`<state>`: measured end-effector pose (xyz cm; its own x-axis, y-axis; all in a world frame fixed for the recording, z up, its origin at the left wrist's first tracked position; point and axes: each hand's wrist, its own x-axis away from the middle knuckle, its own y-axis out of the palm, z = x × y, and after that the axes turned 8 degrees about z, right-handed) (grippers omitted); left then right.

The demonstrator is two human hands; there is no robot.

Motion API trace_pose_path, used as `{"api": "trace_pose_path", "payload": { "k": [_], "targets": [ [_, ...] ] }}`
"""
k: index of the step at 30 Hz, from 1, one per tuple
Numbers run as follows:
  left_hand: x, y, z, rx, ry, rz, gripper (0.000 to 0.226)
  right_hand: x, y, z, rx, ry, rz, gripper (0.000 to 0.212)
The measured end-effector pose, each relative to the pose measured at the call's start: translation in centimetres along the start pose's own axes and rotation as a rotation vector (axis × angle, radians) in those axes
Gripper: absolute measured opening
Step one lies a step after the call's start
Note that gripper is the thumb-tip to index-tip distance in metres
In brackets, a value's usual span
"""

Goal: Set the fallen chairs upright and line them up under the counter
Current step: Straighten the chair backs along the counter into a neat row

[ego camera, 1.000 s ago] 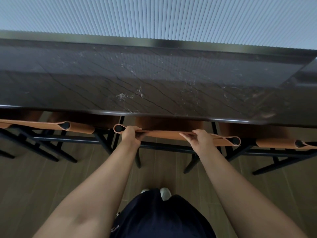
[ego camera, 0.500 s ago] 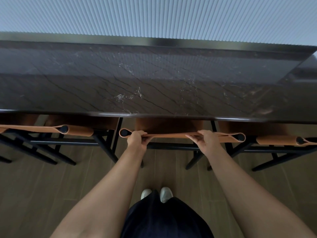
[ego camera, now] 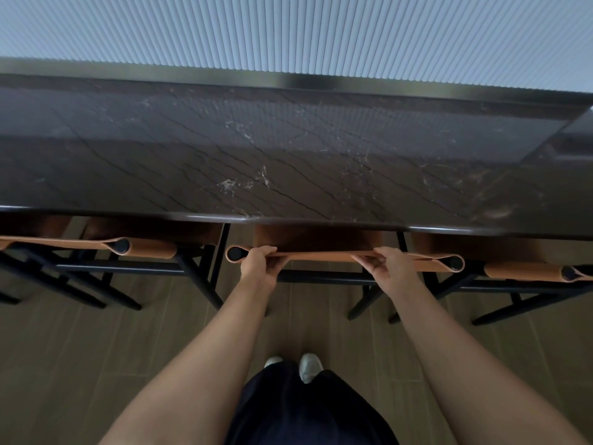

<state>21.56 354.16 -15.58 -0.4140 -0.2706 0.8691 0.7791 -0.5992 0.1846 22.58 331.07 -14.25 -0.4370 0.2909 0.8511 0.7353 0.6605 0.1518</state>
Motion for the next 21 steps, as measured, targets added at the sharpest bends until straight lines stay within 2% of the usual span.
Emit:
{"api": "trace_pose_path", "payload": {
  "k": [5,9,13,21],
  "targets": [
    [0.6,-0.6,0.3,-0.003,-0.010,-0.055,0.005,0.7,-0.5,0.5,0.053,-0.033,-0.018,0.007],
    [0.9,-1.0,0.6,-0.066,-0.019,-0.058,0.014,1.1,-1.2,1.1,0.079,-0.030,-0.029,0.004],
    [1.0,-1.1,0.3,-0.082,0.001,-0.038,0.023,1.2,-1.6,0.9,0.047,0.005,-0.028,0.011],
    [-0.5,-1.3,0.8,-0.085,0.011,-0.007,0.022,0.8,0.0,0.1,0.053,0.040,-0.026,0.016]
  ]
}}
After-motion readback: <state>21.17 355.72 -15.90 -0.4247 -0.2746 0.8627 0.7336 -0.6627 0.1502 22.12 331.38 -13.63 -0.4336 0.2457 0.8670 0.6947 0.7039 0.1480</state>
